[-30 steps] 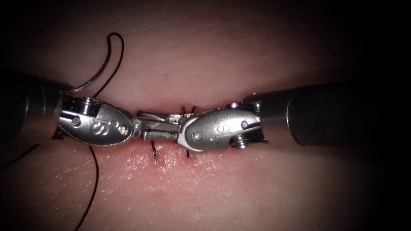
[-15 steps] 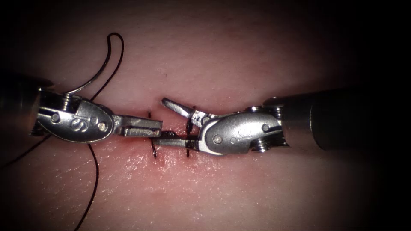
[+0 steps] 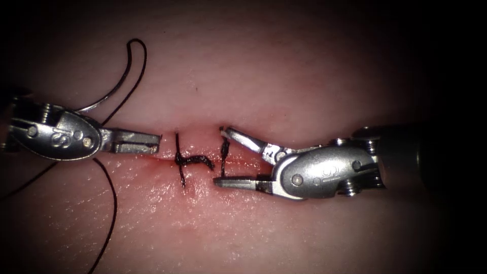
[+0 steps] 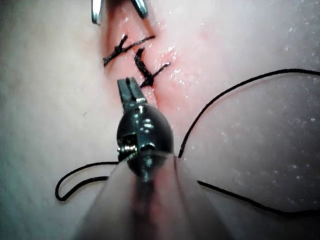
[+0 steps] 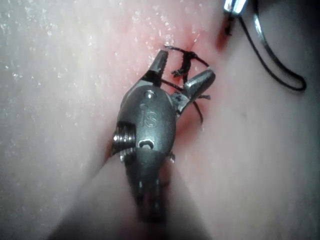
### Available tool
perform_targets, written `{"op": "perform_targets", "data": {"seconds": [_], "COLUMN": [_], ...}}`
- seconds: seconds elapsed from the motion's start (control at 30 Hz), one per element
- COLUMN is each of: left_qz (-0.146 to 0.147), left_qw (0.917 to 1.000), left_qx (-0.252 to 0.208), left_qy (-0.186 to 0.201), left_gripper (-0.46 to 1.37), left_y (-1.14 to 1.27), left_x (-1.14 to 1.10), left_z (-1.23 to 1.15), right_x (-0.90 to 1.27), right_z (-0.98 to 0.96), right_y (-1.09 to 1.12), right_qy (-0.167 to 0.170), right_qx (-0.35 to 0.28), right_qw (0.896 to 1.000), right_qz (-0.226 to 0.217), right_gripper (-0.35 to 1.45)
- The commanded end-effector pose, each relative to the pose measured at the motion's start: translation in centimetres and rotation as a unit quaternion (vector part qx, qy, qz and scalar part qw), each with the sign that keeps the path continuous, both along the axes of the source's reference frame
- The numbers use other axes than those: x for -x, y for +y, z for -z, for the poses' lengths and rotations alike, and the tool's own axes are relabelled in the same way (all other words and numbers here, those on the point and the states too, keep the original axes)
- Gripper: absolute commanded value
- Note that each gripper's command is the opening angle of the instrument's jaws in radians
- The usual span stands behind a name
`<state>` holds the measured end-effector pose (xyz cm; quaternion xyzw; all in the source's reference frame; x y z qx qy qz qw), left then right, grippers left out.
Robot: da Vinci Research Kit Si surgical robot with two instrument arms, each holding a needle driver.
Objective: Wound Closure
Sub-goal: Set down the cut suture piece from the left hand
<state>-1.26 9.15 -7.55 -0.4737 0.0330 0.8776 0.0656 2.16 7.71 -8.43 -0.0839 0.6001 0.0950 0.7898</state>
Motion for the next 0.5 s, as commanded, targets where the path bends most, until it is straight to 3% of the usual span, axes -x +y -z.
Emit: {"op": "perform_targets", "data": {"seconds": [0.03, 0.2, 0.5], "left_qz": [0.003, 0.021, 0.045], "left_qw": [1.0, 0.9996, 0.9987], "left_qx": [0.001, 0.008, 0.005], "left_qy": [0.005, 0.015, 0.021], "left_gripper": [-0.35, -0.35, -0.35], "left_y": [0.03, 0.34, 0.57], "left_x": [0.02, 0.2, 0.48], "left_z": [-0.03, -0.19, -0.48], "right_x": [0.03, 0.29, 0.48], "right_z": [0.02, 0.09, 0.05], "right_y": [-0.02, -0.09, -0.07], "right_qy": [-0.003, -0.021, -0.04], "right_qx": [-0.002, -0.004, -0.004], "right_qw": [1.0, 1.0, 0.999], "right_qz": [0.006, 0.002, -0.011], "right_gripper": [1.44, 1.44, 1.43]}}
